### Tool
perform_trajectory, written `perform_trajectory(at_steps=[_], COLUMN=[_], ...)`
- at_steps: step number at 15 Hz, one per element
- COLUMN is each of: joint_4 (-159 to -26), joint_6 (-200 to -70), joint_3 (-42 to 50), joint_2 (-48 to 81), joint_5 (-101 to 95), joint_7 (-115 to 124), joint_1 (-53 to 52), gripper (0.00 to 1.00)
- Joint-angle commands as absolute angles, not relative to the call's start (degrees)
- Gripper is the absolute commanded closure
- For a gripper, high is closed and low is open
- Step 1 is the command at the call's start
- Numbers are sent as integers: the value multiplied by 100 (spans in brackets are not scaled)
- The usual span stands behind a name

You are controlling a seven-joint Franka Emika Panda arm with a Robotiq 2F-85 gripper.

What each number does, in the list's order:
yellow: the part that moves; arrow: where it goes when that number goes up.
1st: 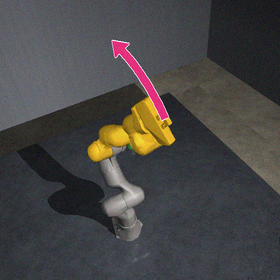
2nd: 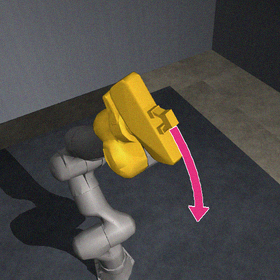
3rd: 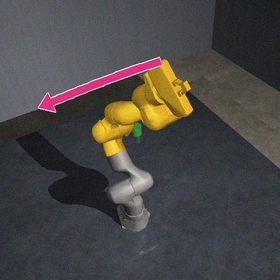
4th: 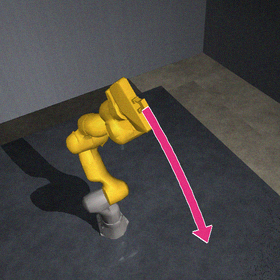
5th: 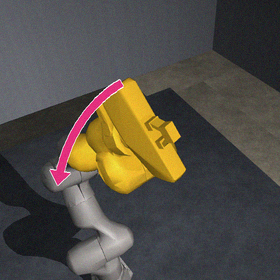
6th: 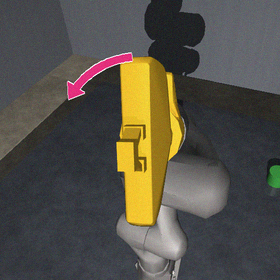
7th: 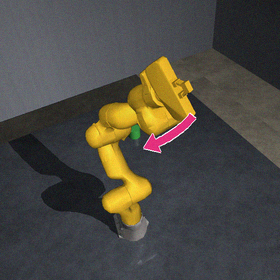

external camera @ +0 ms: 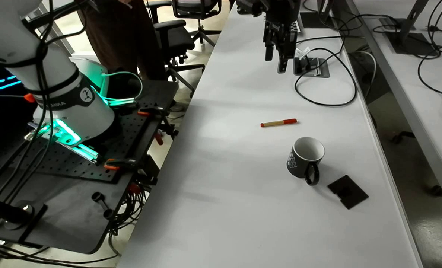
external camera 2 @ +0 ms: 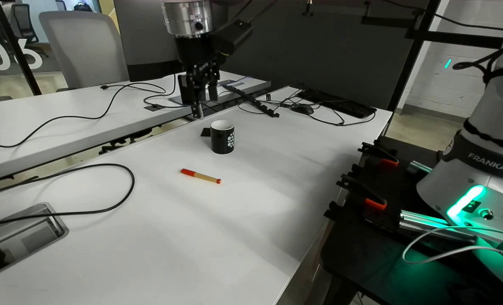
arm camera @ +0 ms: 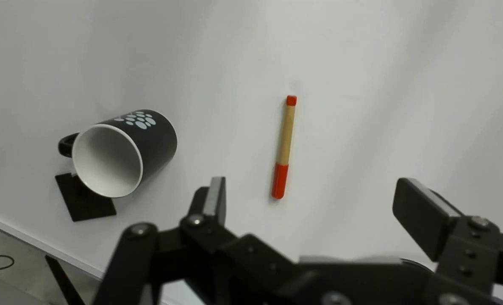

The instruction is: Put the marker into the mug.

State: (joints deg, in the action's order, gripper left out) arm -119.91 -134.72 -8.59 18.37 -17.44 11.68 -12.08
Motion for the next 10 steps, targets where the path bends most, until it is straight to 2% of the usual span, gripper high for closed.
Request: perform_trajectory(at_steps=[1,4,5,10], joint_4=[-11488,-11194,-11568,-11323], joint_6=[-13594,-13481,-13561,-13559], joint_3=[-557,-316,-408,-285], joint_2=[2483,2908,2537,2855], joint_5=[-1862,-1856,-1703,-1705], joint_7=[1380,1292,1195,1193], joint_1=[-1326,-1297,-1297,-1302], gripper=[0,0,0,0])
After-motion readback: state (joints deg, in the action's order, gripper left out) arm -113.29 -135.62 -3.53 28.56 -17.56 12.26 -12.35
